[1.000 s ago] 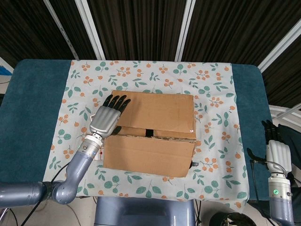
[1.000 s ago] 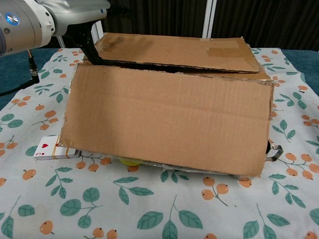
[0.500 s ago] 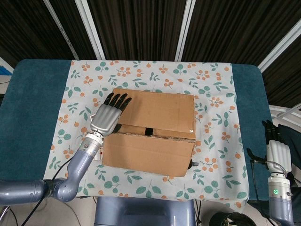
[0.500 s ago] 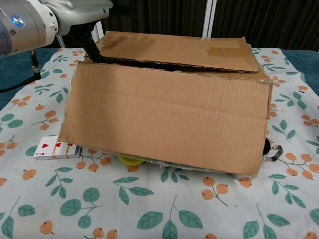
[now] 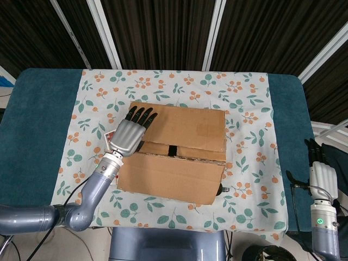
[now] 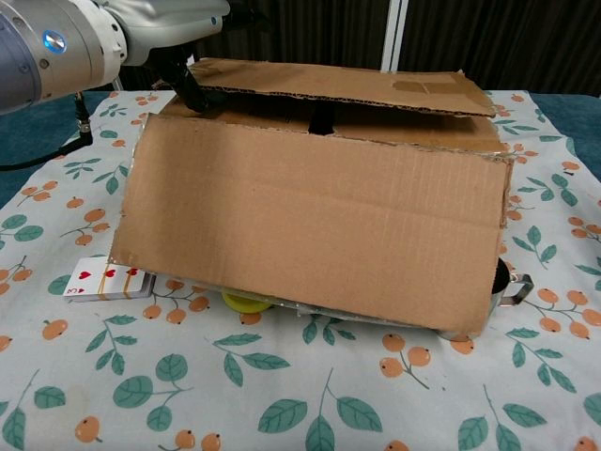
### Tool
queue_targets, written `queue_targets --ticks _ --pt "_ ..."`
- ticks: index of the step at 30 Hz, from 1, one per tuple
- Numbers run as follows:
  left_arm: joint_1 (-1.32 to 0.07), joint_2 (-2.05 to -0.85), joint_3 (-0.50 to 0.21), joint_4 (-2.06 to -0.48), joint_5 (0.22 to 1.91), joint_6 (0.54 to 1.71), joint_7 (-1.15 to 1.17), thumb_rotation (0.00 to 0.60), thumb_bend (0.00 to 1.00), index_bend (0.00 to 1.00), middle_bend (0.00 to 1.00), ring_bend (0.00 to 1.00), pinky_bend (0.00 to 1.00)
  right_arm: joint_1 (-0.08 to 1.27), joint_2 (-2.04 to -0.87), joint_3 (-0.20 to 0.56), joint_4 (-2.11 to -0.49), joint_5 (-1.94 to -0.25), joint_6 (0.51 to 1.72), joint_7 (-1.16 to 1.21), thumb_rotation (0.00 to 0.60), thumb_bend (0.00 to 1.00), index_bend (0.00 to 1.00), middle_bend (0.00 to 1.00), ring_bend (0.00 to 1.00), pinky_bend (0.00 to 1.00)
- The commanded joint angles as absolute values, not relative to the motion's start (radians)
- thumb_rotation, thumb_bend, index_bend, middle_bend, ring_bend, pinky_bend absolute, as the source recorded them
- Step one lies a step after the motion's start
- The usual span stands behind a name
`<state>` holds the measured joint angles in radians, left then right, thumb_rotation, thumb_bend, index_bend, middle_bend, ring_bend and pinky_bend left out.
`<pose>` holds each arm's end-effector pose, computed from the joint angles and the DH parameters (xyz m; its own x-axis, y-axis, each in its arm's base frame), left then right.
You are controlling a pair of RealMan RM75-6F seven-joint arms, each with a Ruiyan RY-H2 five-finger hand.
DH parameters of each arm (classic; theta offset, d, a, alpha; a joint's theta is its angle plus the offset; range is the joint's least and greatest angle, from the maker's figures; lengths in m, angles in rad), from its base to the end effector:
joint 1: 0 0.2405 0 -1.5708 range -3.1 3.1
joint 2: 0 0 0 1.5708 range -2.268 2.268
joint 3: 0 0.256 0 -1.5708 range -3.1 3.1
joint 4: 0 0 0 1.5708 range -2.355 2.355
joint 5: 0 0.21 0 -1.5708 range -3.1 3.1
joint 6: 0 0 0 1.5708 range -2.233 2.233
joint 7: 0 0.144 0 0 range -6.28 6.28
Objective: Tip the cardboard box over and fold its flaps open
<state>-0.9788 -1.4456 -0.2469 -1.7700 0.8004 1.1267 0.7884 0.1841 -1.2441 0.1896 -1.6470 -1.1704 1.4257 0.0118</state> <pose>-0.0460 0.3551 0.0258 0.5841 0.0683 0.8088 0.7493 -0.4284 -0.5049 -0.3067 -0.2331 0.1402 0.1684 0.0911 0.9815 -0.9696 0.1947 0.1483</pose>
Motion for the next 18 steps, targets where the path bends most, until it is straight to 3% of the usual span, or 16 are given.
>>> queue_targets --ticks 1,18 --pt "-0.997 -1.45 -0.258 -1.745 0.815 1.121 0.794 0.6 0.46 0.0 0.0 0.0 0.0 0.182 -1.243 0.193 -1.648 -1.169 1.424 0.013 0.6 0.32 0.01 0.0 0.03 0.25" --pt "-1.186 -1.502 -0.365 -1.392 0.822 1.001 0.834 0.6 0.46 0.0 0.0 0.0 0.0 0.174 -1.242 0.209 -1.646 -1.156 1.405 0.023 0.6 0.32 0.01 0.0 0.03 0.24"
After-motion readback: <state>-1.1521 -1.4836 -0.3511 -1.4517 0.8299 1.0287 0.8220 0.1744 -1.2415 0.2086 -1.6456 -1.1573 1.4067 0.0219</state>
